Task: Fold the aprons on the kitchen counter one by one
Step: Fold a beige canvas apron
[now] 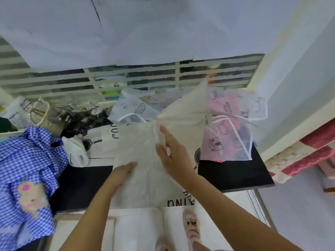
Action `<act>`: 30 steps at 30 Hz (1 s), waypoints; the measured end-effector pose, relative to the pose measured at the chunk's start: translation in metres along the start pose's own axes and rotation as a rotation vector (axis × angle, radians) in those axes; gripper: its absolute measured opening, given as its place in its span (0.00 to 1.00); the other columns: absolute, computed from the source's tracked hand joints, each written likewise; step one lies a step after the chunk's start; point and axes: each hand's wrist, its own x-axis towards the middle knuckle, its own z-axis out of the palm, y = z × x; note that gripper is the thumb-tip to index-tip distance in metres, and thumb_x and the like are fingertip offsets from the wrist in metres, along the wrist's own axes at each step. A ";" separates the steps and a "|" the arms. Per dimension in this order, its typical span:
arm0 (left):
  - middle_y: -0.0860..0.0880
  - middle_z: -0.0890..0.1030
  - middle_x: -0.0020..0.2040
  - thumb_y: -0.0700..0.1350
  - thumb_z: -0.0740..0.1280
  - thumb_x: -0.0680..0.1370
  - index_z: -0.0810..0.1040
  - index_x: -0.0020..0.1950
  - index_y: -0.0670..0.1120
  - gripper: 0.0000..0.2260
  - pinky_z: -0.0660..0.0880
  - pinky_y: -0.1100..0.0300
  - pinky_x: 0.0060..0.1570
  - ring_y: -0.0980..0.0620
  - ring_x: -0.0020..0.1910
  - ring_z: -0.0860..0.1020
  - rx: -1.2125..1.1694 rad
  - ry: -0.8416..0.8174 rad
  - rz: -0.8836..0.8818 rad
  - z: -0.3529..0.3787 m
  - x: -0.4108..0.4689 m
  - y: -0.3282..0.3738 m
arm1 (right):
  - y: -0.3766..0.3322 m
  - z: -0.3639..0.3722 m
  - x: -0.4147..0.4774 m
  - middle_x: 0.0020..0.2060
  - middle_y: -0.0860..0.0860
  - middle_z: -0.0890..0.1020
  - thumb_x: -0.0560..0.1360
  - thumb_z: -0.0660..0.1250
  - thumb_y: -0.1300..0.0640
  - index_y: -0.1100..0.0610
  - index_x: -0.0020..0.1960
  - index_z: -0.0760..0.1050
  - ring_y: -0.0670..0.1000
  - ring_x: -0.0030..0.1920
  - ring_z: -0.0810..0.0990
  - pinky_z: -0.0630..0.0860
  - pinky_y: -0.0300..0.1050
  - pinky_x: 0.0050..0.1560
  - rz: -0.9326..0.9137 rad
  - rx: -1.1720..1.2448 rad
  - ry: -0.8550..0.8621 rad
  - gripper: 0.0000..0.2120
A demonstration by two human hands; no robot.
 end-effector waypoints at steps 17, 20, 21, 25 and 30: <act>0.48 0.75 0.37 0.42 0.65 0.78 0.76 0.44 0.42 0.04 0.65 0.58 0.34 0.45 0.41 0.75 0.246 0.358 0.121 -0.026 0.019 -0.062 | 0.103 0.108 -0.072 0.77 0.57 0.39 0.73 0.62 0.63 0.52 0.78 0.43 0.60 0.76 0.38 0.37 0.52 0.74 -0.037 -0.881 -0.784 0.41; 0.46 0.77 0.39 0.45 0.67 0.78 0.78 0.45 0.39 0.08 0.67 0.58 0.36 0.45 0.41 0.75 0.294 0.323 0.110 -0.036 0.029 -0.063 | 0.125 0.084 -0.082 0.75 0.58 0.55 0.61 0.75 0.50 0.53 0.76 0.57 0.63 0.73 0.63 0.61 0.59 0.71 -0.111 -0.953 -0.749 0.48; 0.46 0.76 0.37 0.45 0.68 0.77 0.77 0.41 0.40 0.10 0.67 0.58 0.36 0.46 0.40 0.75 0.299 0.302 0.107 -0.040 0.032 -0.063 | 0.135 0.076 -0.087 0.73 0.58 0.62 0.54 0.78 0.44 0.51 0.75 0.60 0.62 0.69 0.70 0.68 0.58 0.66 -0.126 -1.009 -0.747 0.53; 0.47 0.76 0.35 0.44 0.71 0.75 0.74 0.36 0.43 0.11 0.67 0.59 0.32 0.47 0.38 0.75 0.265 0.300 0.138 -0.047 0.039 -0.060 | 0.160 0.043 -0.098 0.72 0.56 0.66 0.50 0.80 0.57 0.48 0.77 0.54 0.61 0.73 0.61 0.55 0.56 0.74 -0.225 -1.123 -0.723 0.61; 0.44 0.78 0.37 0.43 0.66 0.78 0.79 0.44 0.38 0.09 0.68 0.59 0.37 0.47 0.38 0.76 -0.120 0.644 0.151 -0.063 0.038 -0.063 | 0.164 0.030 -0.102 0.73 0.54 0.64 0.50 0.75 0.67 0.47 0.77 0.51 0.59 0.74 0.54 0.45 0.55 0.71 -0.148 -1.144 -0.711 0.61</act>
